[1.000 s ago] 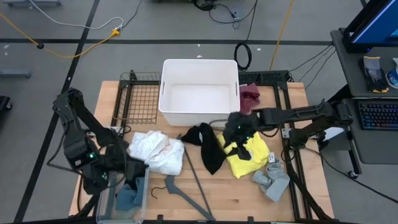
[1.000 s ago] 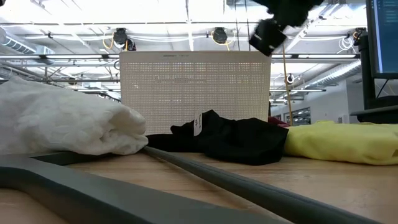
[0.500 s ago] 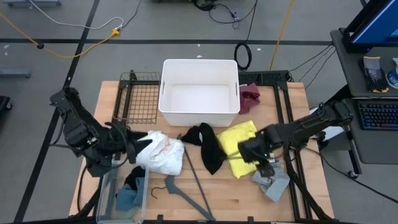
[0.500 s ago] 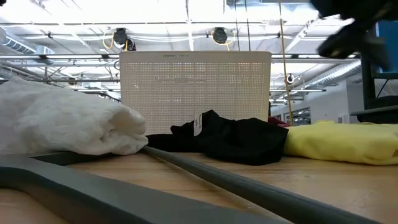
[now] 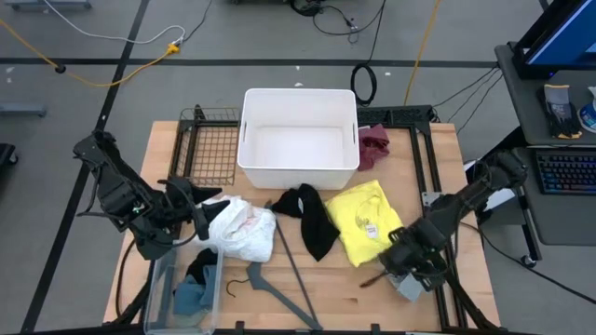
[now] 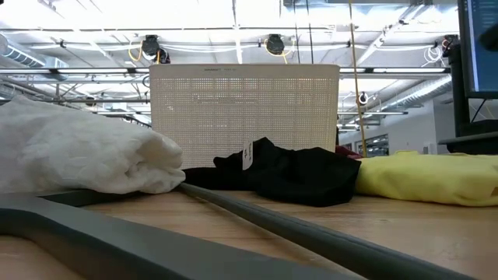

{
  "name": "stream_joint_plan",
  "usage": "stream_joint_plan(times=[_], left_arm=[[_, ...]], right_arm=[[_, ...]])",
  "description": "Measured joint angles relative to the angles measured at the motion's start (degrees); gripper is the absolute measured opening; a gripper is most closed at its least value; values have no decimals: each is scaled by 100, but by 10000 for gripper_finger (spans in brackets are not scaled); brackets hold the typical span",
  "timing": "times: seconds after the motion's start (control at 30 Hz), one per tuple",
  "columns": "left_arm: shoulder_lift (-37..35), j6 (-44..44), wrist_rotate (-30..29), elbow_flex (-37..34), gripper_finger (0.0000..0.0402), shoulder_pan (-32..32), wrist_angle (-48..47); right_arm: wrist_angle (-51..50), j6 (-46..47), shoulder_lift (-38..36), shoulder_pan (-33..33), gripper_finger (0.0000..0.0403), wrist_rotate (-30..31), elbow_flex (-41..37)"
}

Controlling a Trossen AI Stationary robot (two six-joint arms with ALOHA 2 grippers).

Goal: Pick & Place Cloths
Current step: Put the gray underwear into the black wire basket

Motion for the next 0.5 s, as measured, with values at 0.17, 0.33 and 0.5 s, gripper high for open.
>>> stream_joint_plan(times=[0.17, 0.33, 0.5], left_arm=[[0, 120, -29, 0, 232, 0, 0], [0, 120, -52, 0, 232, 0, 0], [2, 118, -51, 0, 232, 0, 3]], right_arm=[[345, 42, 0, 371, 196, 74, -72], [737, 211, 2, 535, 196, 258, -416], [1021, 258, 2, 548, 196, 376, -834]])
